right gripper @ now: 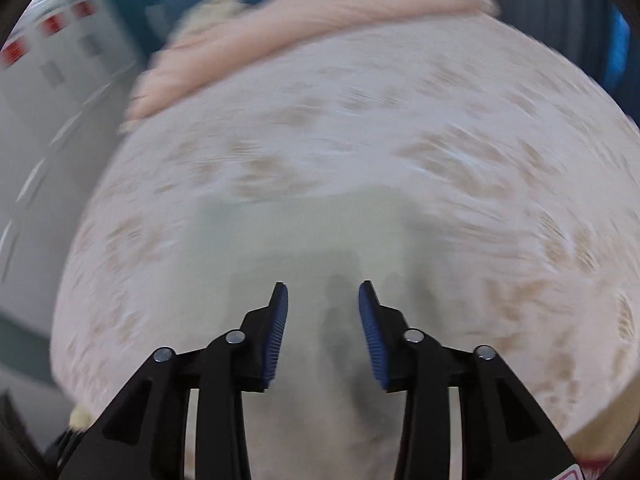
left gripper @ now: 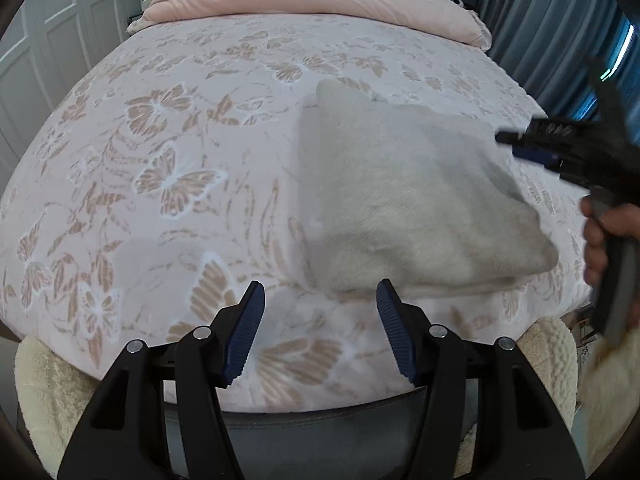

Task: Fold small clothes

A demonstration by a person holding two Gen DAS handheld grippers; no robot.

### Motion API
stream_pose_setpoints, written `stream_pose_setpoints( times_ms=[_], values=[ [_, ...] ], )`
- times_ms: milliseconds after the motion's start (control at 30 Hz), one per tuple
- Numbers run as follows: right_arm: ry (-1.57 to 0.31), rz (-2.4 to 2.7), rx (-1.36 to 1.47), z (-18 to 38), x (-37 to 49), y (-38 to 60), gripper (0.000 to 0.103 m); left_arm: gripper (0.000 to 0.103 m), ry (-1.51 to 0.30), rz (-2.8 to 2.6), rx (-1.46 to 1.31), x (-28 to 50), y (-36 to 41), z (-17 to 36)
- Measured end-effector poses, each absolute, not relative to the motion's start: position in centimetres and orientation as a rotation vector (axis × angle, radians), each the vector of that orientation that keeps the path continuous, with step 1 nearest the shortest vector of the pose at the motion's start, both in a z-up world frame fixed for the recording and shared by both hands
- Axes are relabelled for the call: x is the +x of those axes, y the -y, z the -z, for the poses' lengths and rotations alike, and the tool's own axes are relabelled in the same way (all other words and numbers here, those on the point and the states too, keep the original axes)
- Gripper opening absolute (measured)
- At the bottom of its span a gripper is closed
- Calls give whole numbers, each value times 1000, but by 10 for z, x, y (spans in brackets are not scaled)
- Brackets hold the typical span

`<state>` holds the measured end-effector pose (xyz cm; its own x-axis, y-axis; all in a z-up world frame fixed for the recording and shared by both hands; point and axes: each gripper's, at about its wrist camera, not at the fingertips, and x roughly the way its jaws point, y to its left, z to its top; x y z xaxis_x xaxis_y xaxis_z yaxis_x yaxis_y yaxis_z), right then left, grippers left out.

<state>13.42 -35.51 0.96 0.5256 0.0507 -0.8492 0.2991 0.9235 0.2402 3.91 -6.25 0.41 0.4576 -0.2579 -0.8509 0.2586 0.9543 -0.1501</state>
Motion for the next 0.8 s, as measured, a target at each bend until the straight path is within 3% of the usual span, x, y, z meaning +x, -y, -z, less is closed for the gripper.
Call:
stream_pose_setpoints(
  times_ms=[100, 133, 167, 367, 533, 667, 800],
  values=[
    [-1106, 131, 480, 26, 148, 382, 39, 66, -1035, 324, 1, 44, 72, -8],
    [-1120, 96, 513, 34, 152, 384, 28, 66, -1035, 334, -3, 47, 76, -10],
    [-1127, 59, 534, 40, 154, 385, 10, 66, -1037, 338, -6, 50, 78, -11],
    [-870, 24, 589, -20, 134, 401, 8, 66, -1029, 350, 2, 62, 91, -17],
    [-1111, 113, 495, 63, 143, 412, 10, 66, -1075, 356, -4, 69, 102, -4],
    [-935, 77, 613, 13, 109, 416, 11, 66, -1078, 360, 14, 66, 106, -1],
    [-867, 36, 520, -25, 66, 389, 12, 66, -1097, 366, 10, 66, 108, 5]
  ],
)
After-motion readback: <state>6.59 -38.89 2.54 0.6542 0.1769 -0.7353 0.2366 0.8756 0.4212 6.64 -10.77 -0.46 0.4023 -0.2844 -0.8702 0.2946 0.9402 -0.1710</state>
